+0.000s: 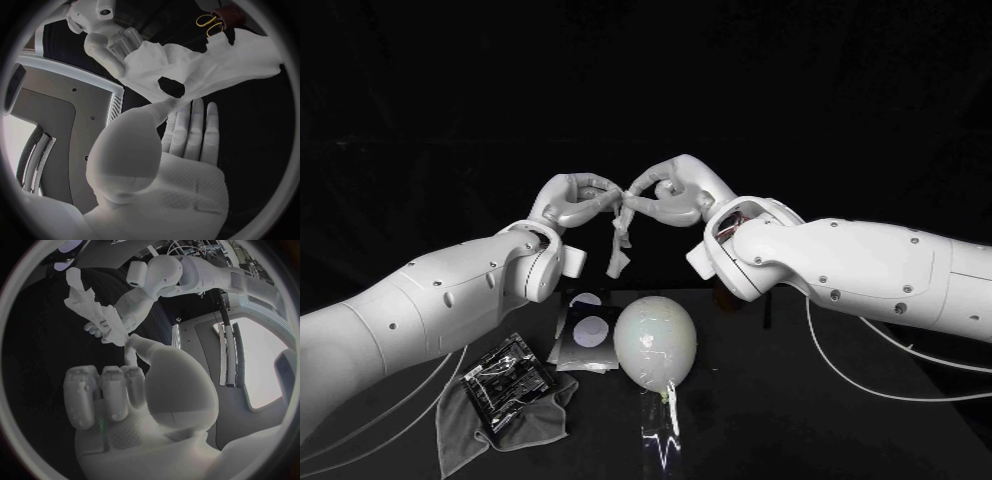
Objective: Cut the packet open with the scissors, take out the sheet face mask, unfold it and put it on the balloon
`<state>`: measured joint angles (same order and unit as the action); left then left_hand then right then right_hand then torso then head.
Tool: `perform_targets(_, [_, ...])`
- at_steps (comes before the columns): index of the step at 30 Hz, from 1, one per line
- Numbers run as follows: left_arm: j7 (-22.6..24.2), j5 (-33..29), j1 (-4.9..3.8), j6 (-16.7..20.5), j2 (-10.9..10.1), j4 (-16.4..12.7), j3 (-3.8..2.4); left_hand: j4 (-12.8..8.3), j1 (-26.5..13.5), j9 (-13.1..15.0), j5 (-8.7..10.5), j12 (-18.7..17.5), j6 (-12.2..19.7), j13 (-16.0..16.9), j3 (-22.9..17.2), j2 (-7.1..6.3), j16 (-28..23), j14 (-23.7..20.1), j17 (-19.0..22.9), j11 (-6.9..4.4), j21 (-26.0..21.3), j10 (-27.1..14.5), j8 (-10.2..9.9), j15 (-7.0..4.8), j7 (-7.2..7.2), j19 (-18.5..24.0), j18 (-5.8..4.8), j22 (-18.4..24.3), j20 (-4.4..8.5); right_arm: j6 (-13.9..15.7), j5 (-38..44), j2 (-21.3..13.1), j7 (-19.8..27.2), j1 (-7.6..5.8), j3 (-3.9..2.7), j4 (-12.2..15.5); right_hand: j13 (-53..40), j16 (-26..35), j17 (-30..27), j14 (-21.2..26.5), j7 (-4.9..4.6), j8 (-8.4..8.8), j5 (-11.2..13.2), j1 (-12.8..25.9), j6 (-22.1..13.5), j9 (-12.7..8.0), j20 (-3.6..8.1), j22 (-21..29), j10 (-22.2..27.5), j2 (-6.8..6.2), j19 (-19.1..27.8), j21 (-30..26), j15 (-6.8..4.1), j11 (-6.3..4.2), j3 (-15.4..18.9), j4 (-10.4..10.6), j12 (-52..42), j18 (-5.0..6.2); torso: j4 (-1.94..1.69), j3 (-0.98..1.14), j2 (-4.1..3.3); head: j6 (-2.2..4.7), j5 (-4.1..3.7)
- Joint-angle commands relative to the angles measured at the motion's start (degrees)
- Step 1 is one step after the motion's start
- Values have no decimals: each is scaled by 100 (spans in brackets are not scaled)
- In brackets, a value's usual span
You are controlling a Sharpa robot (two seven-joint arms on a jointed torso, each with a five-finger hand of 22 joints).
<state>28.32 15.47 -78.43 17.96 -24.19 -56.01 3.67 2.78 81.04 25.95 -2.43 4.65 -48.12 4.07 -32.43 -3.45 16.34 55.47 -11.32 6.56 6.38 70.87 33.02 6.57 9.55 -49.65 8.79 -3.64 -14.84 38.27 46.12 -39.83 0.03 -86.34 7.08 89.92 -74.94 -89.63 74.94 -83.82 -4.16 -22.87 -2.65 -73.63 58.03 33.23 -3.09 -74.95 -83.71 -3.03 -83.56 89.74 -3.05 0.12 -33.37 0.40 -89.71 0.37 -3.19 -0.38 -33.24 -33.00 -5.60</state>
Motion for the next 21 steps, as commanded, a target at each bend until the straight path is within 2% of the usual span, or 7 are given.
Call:
perform_targets(1, [401,-381,52,216,55,59,-10,-8,13,551,-30,-29,-42,-10,-34,-39,-41,-40,-6,31,-37,-18,-36,-6,20,46,-64,-5,-10,-170,-194,124,-2,-35,-13,-107,-1506,-37,1506,-618,-2,-25,-15,-63,37,38,14,-1505,-629,-15,-644,26,-34,-18,-36,2,-29,-37,2,-3,-2,19,-4])
perform_targets(8, [500,-707,175,298,192,234,-15,-11,30,545,-30,-38,-40,-10,-44,-36,-57,-51,-9,37,-46,-30,-48,0,29,49,-29,-10,-23,-325,-442,474,3,-58,-16,-476,-1506,-37,1506,-618,-2,-25,-14,-64,35,38,14,-1505,-629,-13,-644,26,-34,-18,-40,2,-29,-37,-1,1,6,82,9])
perform_targets(12, [515,-922,246,305,288,370,-17,-14,36,543,-30,-39,-40,-10,-46,-39,-61,-51,-11,38,-44,-31,-51,1,32,41,-12,-13,-26,-362,-594,665,42,-61,-17,-675,-1506,-37,1506,-618,-3,-24,-14,-64,34,38,14,-1505,-629,-11,-644,26,-34,-18,-42,3,-29,-37,-2,1,-2,144,18])
perform_targets(21, [359,-1406,452,23,522,658,-26,-25,61,534,-30,-56,-36,-13,-63,-38,-82,-53,-14,49,-50,-60,-68,5,44,27,44,-16,-47,-460,-828,1060,104,-63,-18,-1074,-1506,-37,1506,-618,-6,-22,-15,-65,26,38,14,-1505,-629,-3,-644,26,-34,-16,-50,6,-29,-37,3,0,0,205,11])
